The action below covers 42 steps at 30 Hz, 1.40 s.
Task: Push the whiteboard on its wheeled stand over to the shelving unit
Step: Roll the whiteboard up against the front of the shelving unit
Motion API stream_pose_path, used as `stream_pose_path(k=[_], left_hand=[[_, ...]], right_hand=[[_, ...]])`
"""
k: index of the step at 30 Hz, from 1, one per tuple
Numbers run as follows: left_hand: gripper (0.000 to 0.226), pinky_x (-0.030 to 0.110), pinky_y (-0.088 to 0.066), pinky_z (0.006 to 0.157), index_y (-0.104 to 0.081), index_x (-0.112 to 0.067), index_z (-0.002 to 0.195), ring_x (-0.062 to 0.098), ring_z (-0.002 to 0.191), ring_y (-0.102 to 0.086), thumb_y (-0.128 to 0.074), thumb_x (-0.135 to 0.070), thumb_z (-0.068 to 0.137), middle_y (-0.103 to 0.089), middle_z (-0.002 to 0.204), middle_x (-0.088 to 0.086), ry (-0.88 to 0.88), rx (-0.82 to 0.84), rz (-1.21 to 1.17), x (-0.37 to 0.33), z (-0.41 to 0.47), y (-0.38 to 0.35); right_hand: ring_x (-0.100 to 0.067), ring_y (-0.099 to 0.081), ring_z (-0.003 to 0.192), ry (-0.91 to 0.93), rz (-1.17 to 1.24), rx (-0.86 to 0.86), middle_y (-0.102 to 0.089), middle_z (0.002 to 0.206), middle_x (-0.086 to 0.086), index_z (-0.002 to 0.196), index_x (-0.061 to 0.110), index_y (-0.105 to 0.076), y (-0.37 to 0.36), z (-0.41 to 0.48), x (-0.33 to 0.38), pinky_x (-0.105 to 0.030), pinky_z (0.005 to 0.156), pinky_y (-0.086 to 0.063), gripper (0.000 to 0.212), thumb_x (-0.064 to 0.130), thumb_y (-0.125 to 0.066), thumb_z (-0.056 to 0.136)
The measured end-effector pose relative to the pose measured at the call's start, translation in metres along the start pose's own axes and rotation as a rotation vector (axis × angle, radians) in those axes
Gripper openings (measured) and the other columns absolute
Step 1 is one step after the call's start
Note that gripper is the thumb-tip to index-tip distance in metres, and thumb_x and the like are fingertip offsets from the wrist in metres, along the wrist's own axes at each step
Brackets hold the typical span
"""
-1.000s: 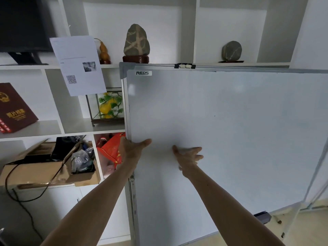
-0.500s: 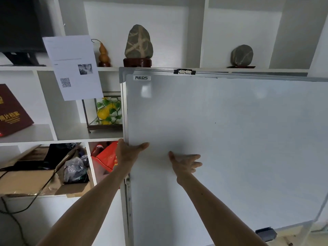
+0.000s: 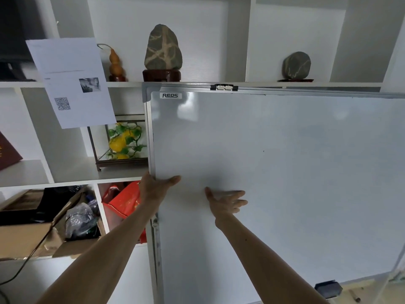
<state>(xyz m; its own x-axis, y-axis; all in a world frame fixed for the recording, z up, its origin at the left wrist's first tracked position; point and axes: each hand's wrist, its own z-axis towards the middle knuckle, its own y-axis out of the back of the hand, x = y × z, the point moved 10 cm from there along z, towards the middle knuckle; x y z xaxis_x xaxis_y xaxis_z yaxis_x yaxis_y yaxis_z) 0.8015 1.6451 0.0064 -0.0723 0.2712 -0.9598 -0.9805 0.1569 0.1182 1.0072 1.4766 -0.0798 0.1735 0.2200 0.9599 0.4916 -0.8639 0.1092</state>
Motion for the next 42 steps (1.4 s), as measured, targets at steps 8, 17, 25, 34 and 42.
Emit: stream_pose_path(k=[8,17,25,34,42], left_hand=[[0.071,0.034,-0.059,0.073,-0.068,-0.007,0.105,0.023,0.086,-0.071,-0.096,-0.033,0.045,-0.075,0.096,0.007,0.034,0.019,-0.007,0.008,0.033,-0.013],[0.079,0.041,-0.060,0.076,-0.056,-0.006,0.111,0.028,0.095,-0.068,-0.096,-0.031,0.048,-0.069,0.104,0.010,0.018,0.030,0.010,0.010,0.053,-0.018],[0.072,0.035,-0.056,0.071,-0.053,-0.006,0.109,0.024,0.089,-0.064,-0.095,-0.027,0.053,-0.065,0.099,0.007,0.003,0.032,0.016,0.007,0.050,-0.021],[0.065,0.025,-0.046,0.058,-0.046,-0.008,0.103,0.019,0.080,-0.057,-0.092,-0.025,0.060,-0.056,0.087,-0.001,-0.021,0.014,0.041,0.000,0.037,-0.017],[0.082,0.048,-0.046,0.094,-0.043,0.003,0.121,0.037,0.113,-0.048,-0.090,-0.031,0.063,-0.049,0.122,0.022,-0.042,-0.081,0.179,-0.010,0.015,-0.015]], right_hand=[[-0.031,0.010,0.153,-0.011,0.030,-0.035,0.030,0.161,-0.003,0.150,0.026,0.026,-0.017,0.026,0.009,-0.054,0.117,-0.025,0.133,0.057,-0.076,0.071],[-0.033,0.005,0.152,-0.002,0.044,-0.089,0.027,0.160,-0.004,0.150,0.025,0.024,-0.027,0.039,0.015,-0.056,0.115,-0.033,0.132,0.053,-0.078,0.071],[-0.033,-0.001,0.150,-0.001,0.034,-0.134,0.019,0.160,-0.004,0.150,0.027,0.019,-0.025,0.042,0.012,-0.057,0.111,-0.038,0.131,0.054,-0.080,0.068],[-0.032,0.007,0.152,0.002,0.031,-0.098,0.028,0.161,-0.004,0.151,0.025,0.024,-0.024,0.037,0.010,-0.054,0.117,-0.029,0.132,0.052,-0.078,0.071],[-0.035,-0.020,0.147,0.041,-0.096,-0.042,0.002,0.160,-0.011,0.153,0.019,0.011,-0.006,0.037,0.011,-0.049,0.105,-0.042,0.117,0.047,-0.074,0.078]])
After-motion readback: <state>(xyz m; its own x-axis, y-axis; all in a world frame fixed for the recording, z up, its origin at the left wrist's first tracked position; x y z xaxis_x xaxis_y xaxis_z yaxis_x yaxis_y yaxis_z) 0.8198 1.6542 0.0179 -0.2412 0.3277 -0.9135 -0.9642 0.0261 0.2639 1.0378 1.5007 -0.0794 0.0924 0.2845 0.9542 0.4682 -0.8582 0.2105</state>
